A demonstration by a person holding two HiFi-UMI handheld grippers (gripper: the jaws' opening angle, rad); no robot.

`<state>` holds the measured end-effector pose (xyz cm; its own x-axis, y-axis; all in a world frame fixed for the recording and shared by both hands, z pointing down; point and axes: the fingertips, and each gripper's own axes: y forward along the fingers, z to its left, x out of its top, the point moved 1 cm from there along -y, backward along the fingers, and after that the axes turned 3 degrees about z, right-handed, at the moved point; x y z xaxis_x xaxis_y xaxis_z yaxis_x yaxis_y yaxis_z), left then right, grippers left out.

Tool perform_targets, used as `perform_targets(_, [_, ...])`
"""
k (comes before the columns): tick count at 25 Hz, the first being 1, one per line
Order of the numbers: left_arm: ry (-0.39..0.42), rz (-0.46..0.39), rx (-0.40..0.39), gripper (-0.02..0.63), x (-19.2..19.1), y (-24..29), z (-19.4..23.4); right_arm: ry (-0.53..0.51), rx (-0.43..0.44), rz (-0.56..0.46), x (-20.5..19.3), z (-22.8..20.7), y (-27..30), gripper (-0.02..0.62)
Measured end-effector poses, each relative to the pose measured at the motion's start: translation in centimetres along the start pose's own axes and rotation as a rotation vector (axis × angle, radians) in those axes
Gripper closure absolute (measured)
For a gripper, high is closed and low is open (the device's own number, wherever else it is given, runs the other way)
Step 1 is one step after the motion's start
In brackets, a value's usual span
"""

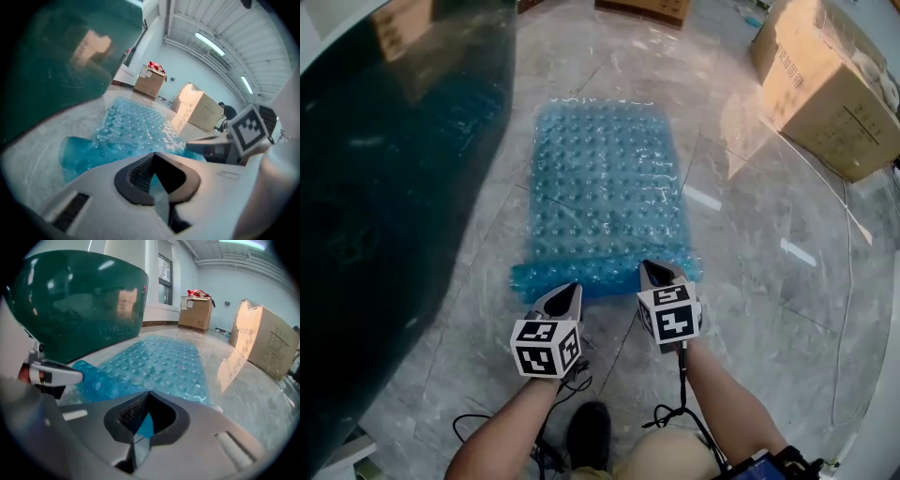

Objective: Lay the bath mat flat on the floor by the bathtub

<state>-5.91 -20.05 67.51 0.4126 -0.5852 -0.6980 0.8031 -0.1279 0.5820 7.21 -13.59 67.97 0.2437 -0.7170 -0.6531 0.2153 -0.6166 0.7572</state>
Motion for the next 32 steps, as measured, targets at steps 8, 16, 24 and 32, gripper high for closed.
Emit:
perform_targets(8, [-0.008, -0.025, 0.063, 0.6, 1.7, 0.3, -0.3, -0.027, 0.051, 0.036, -5.1, 2.5, -2.8, 0.586])
perform_targets(16, [-0.004, 0.069, 0.084, 0.6, -3.5, -1.1, -0.7, 0.014, 0.088, -0.023, -3.4, 1.9, -5.0, 0.586])
perform_targets(24, [0.021, 0.114, 0.069, 0.6, -6.3, -3.7, -2.4, 0.018, 0.045, 0.029, -4.1, 1.5, -2.9, 0.586])
perform_targets(32, [0.022, 0.055, 0.09, 0.6, -3.1, -2.7, -2.5, 0.01, 0.033, 0.043, -6.9, 2.1, -3.6, 0.586])
